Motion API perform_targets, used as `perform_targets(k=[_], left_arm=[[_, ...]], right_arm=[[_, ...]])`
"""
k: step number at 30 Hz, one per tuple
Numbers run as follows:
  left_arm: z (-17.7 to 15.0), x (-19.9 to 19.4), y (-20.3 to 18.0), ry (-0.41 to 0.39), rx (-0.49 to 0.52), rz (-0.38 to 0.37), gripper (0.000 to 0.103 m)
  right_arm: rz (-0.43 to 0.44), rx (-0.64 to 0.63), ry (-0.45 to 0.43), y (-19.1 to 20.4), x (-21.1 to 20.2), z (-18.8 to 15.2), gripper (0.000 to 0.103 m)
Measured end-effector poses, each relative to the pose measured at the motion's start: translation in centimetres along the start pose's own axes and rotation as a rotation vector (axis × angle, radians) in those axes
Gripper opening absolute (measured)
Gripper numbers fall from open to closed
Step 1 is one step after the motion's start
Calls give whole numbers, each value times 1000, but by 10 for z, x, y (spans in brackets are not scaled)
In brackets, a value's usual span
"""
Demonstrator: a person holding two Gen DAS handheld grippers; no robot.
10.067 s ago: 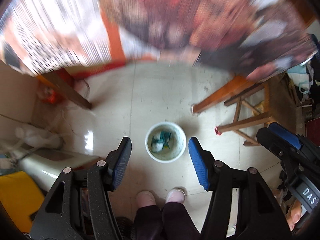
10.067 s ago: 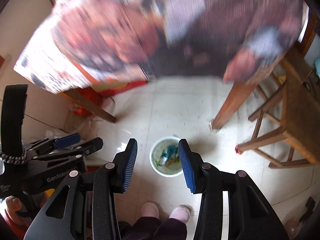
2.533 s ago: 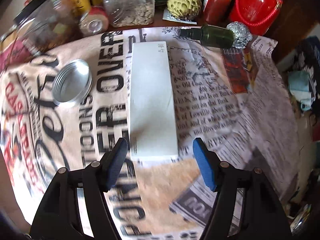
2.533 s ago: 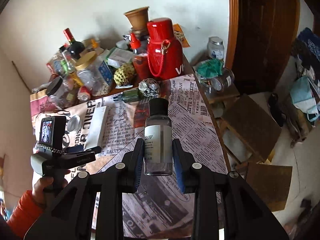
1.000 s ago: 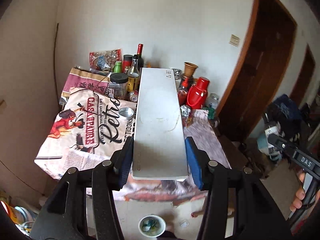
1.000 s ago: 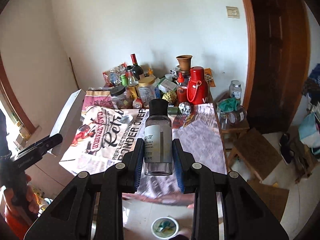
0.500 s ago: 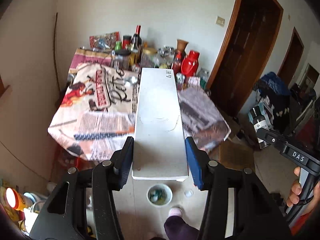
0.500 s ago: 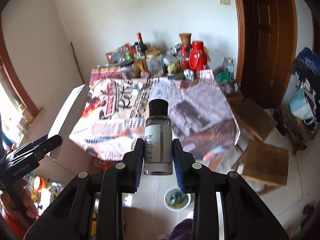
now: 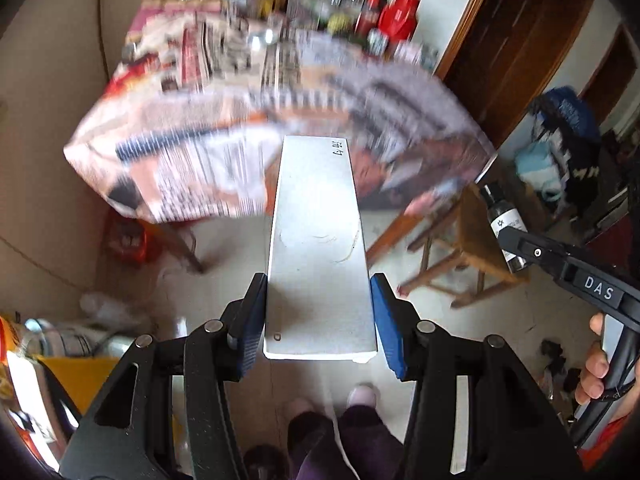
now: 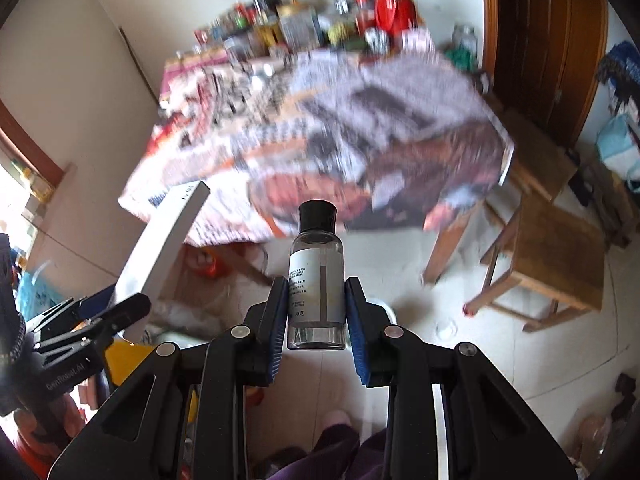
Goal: Collect trash
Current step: 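Carry the white box and the bottle down toward the floor basin, then open the right tool to drop the bottle into the basin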
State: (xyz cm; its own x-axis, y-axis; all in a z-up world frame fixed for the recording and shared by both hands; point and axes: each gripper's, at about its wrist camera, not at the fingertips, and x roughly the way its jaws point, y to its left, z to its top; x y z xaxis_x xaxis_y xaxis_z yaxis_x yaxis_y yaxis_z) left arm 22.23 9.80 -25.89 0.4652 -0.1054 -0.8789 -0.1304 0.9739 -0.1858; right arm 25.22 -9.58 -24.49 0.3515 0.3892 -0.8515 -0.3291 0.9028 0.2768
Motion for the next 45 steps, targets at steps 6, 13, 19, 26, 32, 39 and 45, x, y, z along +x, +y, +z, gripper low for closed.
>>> perform_targets(k=[6, 13, 19, 26, 32, 39, 45], left_arm=[[-34, 108, -2, 123, -41, -15, 50], [-84, 254, 3, 231, -35, -18, 50], [-120, 369, 18, 303, -30, -52, 50], [-160, 486, 39, 356, 13, -71, 50], [-183, 545, 47, 360, 18, -86, 50], [-189, 569, 33, 332, 88, -74, 50], [-203, 580, 11, 369, 163, -115, 50]], right_arm=[[-15, -25, 125, -41, 95, -30, 26], [-2, -34, 219, -91, 230, -74, 26], [9, -40, 260, -124, 346, -113, 26], [25, -44, 307, -151, 454, -154, 26], [51, -36, 283, -165, 487, -171, 26], [86, 64, 204, -204, 482, -182, 46], [-72, 227, 98, -279, 465, -197, 46]])
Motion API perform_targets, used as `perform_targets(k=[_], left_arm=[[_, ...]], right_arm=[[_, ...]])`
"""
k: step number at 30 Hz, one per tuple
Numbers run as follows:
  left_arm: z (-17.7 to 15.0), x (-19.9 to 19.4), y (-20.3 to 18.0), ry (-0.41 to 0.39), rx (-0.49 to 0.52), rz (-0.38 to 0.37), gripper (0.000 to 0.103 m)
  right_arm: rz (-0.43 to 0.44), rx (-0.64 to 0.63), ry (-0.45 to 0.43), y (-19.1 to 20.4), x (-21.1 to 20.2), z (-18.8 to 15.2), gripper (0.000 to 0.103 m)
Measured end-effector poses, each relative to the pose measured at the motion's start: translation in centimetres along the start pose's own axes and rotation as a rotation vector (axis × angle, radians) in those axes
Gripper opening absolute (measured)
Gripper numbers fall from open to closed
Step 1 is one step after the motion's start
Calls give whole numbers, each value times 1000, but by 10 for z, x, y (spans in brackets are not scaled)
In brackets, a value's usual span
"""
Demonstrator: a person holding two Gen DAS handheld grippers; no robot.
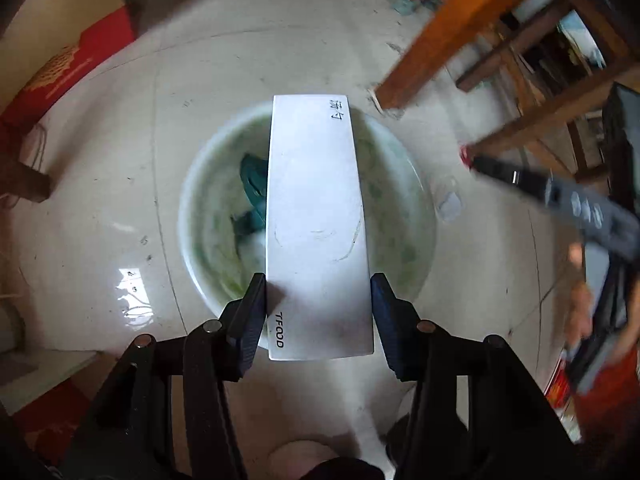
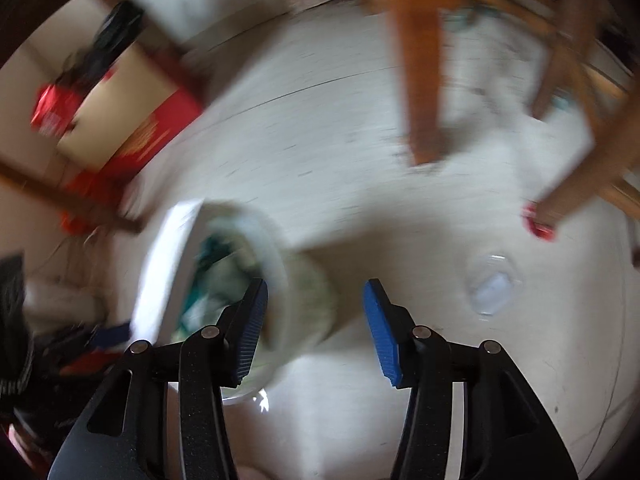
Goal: Collect trash
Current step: 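Open the right tool to drop the bottle into the basin, then grasp the clear plastic container lying on the floor with the right tool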
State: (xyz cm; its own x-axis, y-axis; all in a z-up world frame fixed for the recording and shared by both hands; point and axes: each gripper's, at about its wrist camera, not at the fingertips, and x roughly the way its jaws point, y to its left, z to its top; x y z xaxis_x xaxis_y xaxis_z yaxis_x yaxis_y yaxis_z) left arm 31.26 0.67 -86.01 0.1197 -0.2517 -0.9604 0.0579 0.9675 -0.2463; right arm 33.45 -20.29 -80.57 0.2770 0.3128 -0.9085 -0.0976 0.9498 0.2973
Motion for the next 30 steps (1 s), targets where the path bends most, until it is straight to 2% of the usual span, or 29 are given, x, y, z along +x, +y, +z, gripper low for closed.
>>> perform_targets(k=[4, 7, 9, 12, 16, 18, 19, 24, 26, 30], left_arm=[[-12, 8, -4, 62, 44, 4, 50], [-14, 10, -2, 69, 52, 57, 50], [-9, 12, 2, 72, 45, 71, 50], [2, 16, 8, 67, 23, 95, 51], [9, 25, 11, 64, -1, 61, 53], [7, 30, 11, 70, 8, 61, 53], [6, 30, 11, 73, 14, 66, 53], [-1, 36, 8, 89, 32, 54, 53], [-1, 33, 6, 84, 29, 58, 53], [-4, 25, 11, 52, 6, 35, 53]], right_arm=[[-224, 63, -31, -63, 25, -6, 46], [-322, 129, -15, -114, 57, -13, 46], [-326, 191, 39, -143, 80, -13, 44], [-334, 245, 57, -165, 99, -17, 40], [-321, 247, 97, -178, 125, -20, 32], [-300, 245, 127, -179, 135, -22, 23], [-283, 235, 101, -177, 133, -23, 23], [-319, 164, 92, -164, 137, -24, 13], [-323, 154, 99, -160, 137, -24, 3], [-311, 176, 66, -147, 122, -24, 2]])
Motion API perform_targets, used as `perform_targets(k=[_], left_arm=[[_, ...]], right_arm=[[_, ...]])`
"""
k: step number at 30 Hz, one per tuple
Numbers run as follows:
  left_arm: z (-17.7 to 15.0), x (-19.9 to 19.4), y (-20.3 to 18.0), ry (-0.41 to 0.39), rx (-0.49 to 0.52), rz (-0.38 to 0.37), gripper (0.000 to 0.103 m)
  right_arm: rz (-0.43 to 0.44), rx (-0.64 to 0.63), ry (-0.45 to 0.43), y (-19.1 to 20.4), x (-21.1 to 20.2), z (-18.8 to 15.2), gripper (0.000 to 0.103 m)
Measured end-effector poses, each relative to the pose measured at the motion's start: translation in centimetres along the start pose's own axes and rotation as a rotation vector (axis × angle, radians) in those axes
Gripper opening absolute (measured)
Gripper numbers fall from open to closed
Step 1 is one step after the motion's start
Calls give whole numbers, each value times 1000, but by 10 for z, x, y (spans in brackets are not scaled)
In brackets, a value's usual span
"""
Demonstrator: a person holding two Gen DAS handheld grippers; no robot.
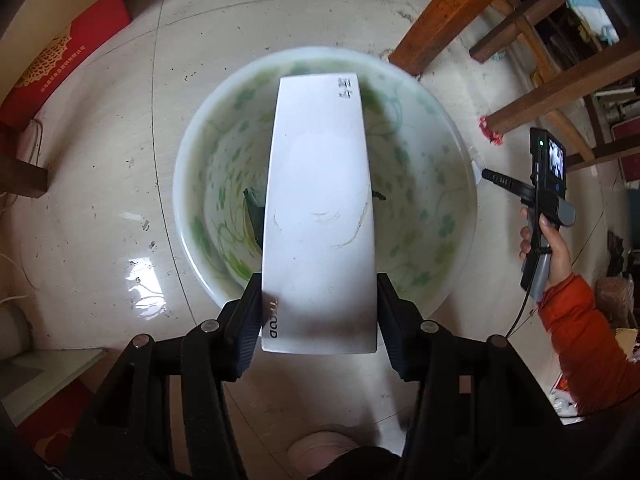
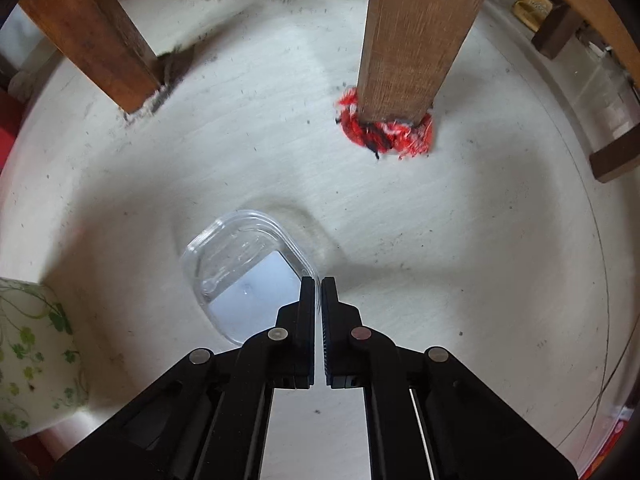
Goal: Collect trash
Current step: 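Grasp the clear plastic container lying on the floor with the right tool, then drop the clear container into the basin with the right tool while the left tool releases the white box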
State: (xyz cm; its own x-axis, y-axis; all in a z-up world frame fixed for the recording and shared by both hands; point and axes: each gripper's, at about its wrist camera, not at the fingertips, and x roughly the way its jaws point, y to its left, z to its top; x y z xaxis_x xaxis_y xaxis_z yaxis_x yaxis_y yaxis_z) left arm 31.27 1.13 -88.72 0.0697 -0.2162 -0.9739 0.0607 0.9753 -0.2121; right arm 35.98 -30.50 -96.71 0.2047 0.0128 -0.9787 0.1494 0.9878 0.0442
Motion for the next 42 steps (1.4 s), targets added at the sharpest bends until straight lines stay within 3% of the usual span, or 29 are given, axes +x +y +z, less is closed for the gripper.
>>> perform_targets(k=[5, 10, 15, 18, 22, 25, 28, 29, 33, 39, 42], left_arm=[[-4, -2, 3, -43, -33, -20, 51], [-13, -24, -1, -75, -57, -7, 51], [-27, -45, 6, -78, -120, -16, 51], [-32, -52, 14, -101, -160, 38, 51], [-29, -43, 12, -109, -202, 44, 51], [-22, -33, 6, -105, -192, 36, 51], [-16, -36, 1, -69, -145, -6, 52], [-15, -39, 1, -67, -147, -19, 52], [-16, -71, 7, -81, -193, -58, 52], [-16, -138, 7, -85, -229, -10, 52], [-16, -191, 1, -96, -240, 13, 52]], right_arm=[[60, -28, -106, 19, -73, 5, 2], [179, -163, -231, 65, -161, -6, 2], [359, -287, -248, 126, -194, -18, 2], [421, -348, -222, 157, -194, -30, 2], [420, -376, -134, 180, -173, -40, 3], [374, -436, -69, 193, -163, -46, 5], [278, -504, -22, 205, -170, -52, 27], [287, -505, -14, 206, -175, -53, 36], [332, -464, 22, 197, -205, -44, 37], [314, -439, 22, 192, -274, -26, 37], [311, -454, 22, 198, -318, -17, 37]])
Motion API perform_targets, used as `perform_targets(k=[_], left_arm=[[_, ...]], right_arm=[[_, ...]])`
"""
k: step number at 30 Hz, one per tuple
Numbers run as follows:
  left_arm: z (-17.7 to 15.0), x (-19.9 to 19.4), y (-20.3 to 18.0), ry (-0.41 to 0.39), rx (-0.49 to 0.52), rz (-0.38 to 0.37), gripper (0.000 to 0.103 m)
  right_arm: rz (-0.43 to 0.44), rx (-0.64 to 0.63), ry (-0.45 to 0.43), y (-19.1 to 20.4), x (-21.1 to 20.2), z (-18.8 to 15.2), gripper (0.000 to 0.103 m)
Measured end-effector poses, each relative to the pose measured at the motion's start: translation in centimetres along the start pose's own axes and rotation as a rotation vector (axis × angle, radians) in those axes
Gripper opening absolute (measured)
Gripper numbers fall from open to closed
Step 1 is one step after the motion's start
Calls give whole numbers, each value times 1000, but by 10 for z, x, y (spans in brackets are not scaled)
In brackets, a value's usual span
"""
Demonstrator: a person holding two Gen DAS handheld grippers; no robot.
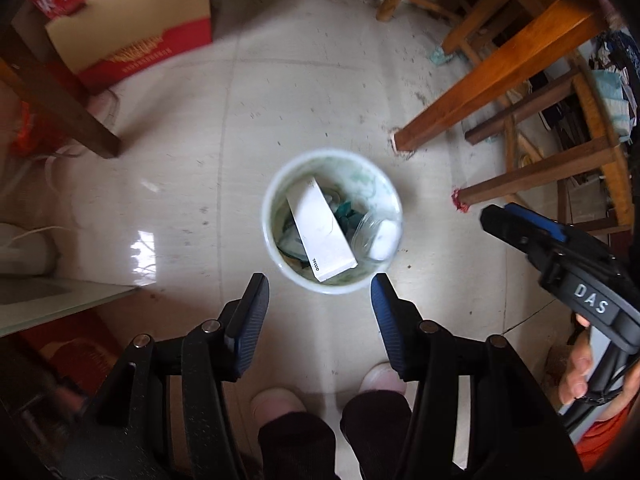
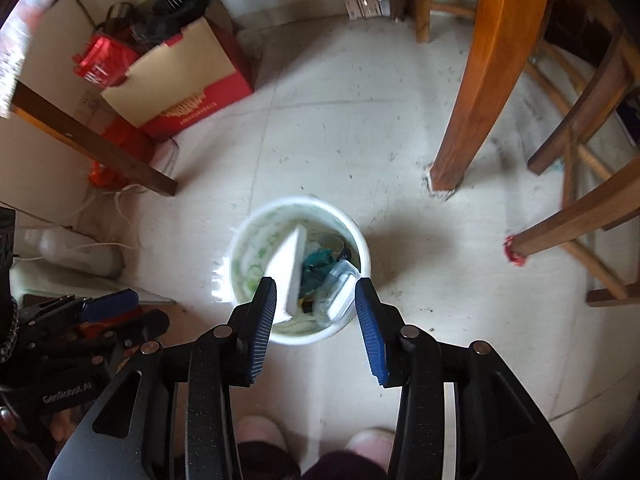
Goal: Collect trash
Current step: 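Raise both tools and bring them back over the table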
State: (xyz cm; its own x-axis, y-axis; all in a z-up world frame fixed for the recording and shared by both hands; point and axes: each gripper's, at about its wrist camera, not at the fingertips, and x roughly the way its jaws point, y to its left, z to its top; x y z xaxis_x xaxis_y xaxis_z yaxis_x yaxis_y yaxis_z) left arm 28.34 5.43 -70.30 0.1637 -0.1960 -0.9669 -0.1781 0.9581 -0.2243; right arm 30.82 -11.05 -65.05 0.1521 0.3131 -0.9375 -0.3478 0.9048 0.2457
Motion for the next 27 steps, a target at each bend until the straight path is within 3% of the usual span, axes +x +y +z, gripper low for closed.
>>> perform_targets(k=[12, 18, 23, 27], left_arm=[[32, -230, -52, -115, 15, 20, 52], [50, -375, -81, -267, 49, 19, 52], [50, -485, -100, -419, 119, 14, 56], [41, -549, -106, -539, 181, 47, 60]], right_arm=[[-2, -55, -100, 57, -216, 66, 37], [4, -65, -204, 89, -339, 90, 37], [-24, -97, -360, 121, -439, 98, 37], [-42, -98, -478, 142, -500, 101, 37]])
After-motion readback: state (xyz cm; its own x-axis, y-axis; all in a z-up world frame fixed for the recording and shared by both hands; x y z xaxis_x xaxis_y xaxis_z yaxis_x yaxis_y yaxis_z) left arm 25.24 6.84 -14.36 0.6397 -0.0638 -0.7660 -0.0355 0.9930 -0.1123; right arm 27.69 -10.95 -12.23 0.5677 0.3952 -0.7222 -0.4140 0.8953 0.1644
